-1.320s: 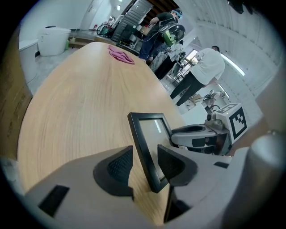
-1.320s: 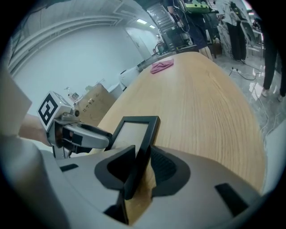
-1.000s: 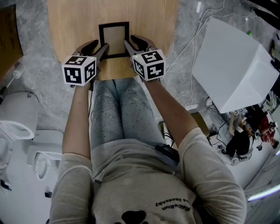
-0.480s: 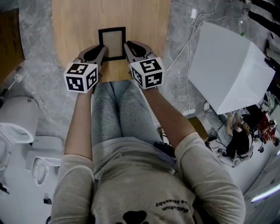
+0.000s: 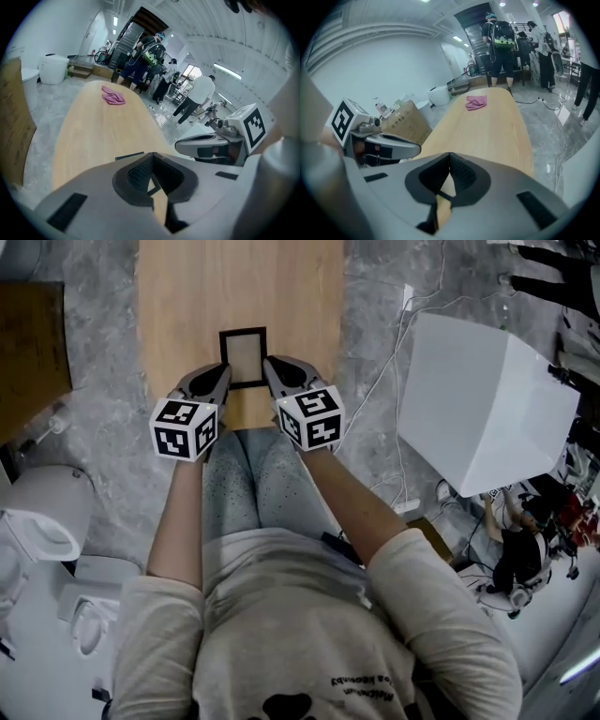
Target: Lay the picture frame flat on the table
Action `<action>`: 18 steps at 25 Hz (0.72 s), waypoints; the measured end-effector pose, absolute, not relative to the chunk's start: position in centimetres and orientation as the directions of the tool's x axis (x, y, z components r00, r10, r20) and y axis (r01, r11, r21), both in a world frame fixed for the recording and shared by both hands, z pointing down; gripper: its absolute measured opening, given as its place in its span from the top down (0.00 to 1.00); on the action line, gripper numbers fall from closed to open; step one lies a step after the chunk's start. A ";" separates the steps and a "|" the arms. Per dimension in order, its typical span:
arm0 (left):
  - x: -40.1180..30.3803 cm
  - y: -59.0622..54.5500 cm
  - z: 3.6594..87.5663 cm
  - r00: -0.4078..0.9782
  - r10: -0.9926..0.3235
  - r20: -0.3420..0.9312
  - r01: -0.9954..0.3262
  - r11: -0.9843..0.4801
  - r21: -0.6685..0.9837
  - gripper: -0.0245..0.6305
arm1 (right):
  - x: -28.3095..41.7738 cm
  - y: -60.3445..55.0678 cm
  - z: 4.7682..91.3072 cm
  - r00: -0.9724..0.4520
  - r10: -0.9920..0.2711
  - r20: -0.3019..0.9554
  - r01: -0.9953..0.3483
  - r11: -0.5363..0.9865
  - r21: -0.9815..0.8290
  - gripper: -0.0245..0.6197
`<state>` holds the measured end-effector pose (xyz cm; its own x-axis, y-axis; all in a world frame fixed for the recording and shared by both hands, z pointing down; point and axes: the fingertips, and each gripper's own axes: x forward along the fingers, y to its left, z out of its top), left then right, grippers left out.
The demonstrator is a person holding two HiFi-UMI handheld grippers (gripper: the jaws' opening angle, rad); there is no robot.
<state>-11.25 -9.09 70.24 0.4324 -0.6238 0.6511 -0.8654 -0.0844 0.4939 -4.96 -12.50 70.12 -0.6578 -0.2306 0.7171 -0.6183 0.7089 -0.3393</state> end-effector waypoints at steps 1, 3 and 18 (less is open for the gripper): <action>-11.2 -9.1 69.4 0.427 -0.631 0.647 -0.868 -0.086 0.489 0.95 | -4.9 -12.4 69.4 -0.658 -0.234 0.716 -0.620 0.707 -0.339 0.95; -11.2 -9.1 67.6 0.414 -0.649 0.638 -0.872 -0.080 0.483 0.95 | -4.6 -12.2 67.8 -0.660 -0.243 0.711 -0.628 0.698 -0.344 0.95; -10.7 -6.5 54.6 0.295 -0.767 0.569 -0.916 -0.058 0.397 0.95 | -3.5 -9.6 53.1 -0.727 -0.352 0.590 -0.602 0.740 -0.299 0.95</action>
